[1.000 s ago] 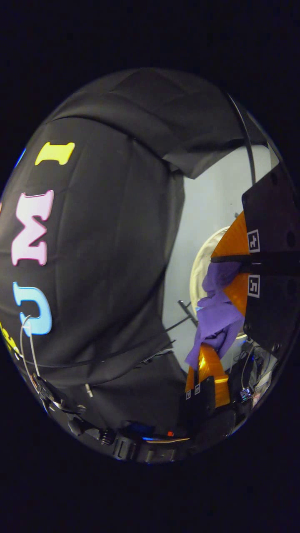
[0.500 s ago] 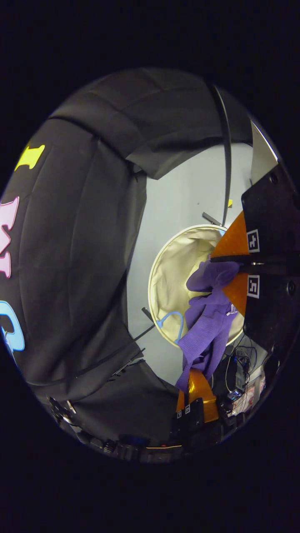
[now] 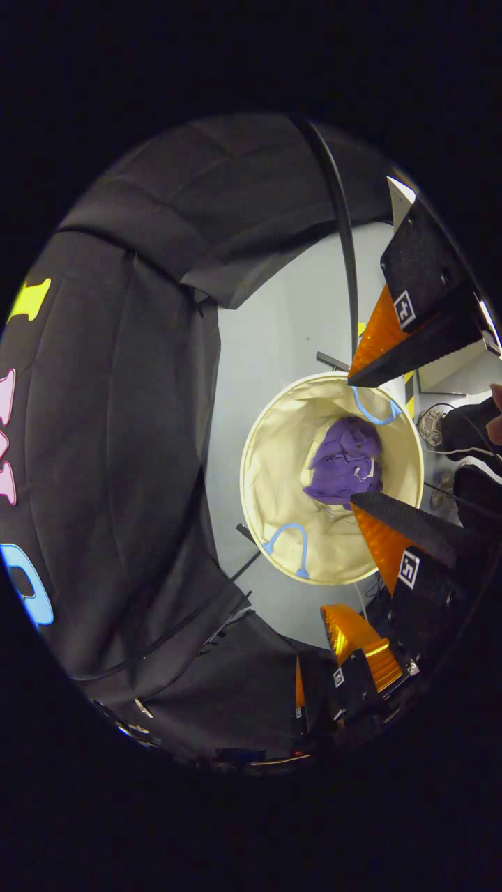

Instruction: Grasp the clothes on the hanger with both hands and then place them into the laundry hamper below.

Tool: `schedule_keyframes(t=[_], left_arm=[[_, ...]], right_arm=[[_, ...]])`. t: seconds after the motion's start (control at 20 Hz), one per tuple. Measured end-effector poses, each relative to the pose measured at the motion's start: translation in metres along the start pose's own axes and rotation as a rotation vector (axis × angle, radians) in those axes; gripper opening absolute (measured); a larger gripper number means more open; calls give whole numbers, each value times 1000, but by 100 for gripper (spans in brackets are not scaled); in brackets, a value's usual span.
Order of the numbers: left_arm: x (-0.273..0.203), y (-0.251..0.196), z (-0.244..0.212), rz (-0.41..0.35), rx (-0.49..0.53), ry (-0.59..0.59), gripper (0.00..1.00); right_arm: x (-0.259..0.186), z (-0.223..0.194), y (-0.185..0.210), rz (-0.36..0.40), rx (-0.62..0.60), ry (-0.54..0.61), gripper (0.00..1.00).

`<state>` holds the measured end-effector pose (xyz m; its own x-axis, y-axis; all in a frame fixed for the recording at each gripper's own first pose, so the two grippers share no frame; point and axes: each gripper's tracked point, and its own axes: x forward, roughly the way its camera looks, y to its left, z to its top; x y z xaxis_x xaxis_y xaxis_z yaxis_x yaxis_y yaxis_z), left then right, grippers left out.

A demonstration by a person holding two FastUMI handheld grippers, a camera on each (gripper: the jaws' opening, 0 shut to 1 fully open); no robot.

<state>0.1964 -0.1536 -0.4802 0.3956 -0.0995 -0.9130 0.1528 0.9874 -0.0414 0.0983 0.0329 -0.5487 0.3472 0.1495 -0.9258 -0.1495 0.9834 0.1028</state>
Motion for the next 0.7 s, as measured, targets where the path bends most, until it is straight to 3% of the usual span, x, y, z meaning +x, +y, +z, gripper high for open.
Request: schedule_keyframes(t=[0.25,0.55,0.7], left_arm=[[-62,4,27,-18,20,-145,97],[-186,13,77,-8,8,-428,97],[-252,17,97,-12,-18,-553,96]], right_arm=[[-70,48,1,-38,42,-195,99],[-191,96,-17,-104,132,-466,99],[-252,100,-32,-142,147,-592,99]])
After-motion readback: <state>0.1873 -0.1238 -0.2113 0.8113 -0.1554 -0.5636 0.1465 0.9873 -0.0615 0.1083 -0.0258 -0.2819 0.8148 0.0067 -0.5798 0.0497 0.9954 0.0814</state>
